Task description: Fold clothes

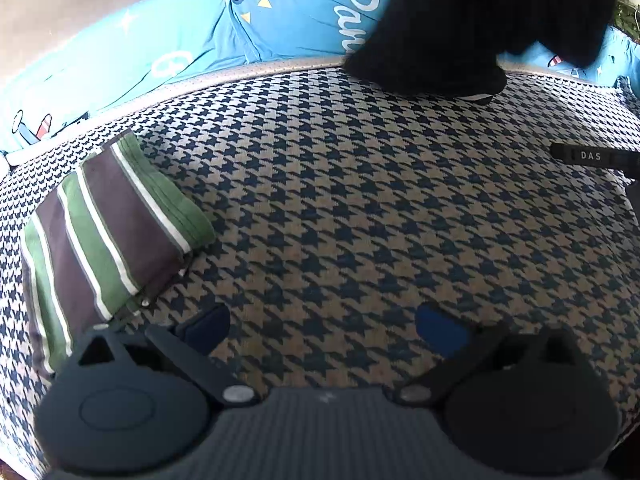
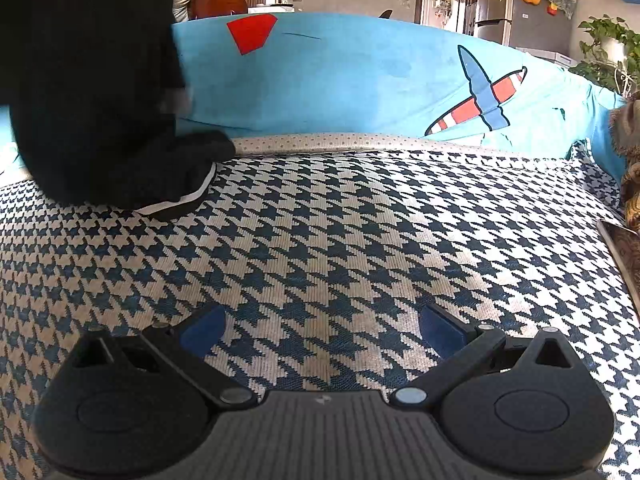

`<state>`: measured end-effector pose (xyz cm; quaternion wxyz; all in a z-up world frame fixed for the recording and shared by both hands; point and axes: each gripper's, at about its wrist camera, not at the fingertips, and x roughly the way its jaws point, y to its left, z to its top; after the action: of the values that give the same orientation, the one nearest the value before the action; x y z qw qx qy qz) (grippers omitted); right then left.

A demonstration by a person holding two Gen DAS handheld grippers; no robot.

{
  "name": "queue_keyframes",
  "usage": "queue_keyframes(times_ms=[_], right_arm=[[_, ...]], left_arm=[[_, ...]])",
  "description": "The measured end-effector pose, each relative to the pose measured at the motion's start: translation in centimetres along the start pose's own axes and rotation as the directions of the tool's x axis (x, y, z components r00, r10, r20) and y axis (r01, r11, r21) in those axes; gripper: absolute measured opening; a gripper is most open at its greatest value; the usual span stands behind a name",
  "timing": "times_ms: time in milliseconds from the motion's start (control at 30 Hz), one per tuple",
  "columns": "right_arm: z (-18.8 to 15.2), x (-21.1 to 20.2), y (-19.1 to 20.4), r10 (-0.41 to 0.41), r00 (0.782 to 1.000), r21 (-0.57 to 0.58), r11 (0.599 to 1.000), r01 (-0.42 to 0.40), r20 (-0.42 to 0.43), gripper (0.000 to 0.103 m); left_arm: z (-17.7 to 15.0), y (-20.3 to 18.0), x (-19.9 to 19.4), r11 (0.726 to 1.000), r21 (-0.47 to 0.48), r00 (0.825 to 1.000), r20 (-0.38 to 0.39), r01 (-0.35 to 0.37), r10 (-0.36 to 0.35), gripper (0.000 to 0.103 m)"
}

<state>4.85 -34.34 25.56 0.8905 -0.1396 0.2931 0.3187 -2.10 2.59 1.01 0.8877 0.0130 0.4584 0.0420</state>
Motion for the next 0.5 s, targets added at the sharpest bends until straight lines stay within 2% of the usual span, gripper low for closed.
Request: queue_keyframes(times_ms=[500], right_arm=[[-0.03,-0.03,0.03,0.0,1.0,0.0,1.0,0.0,0.0,0.103]], left_arm=[[-0.71,0.64,-0.21,1.0,0.012,1.0,-0.001,-0.01,0.01,0.103]])
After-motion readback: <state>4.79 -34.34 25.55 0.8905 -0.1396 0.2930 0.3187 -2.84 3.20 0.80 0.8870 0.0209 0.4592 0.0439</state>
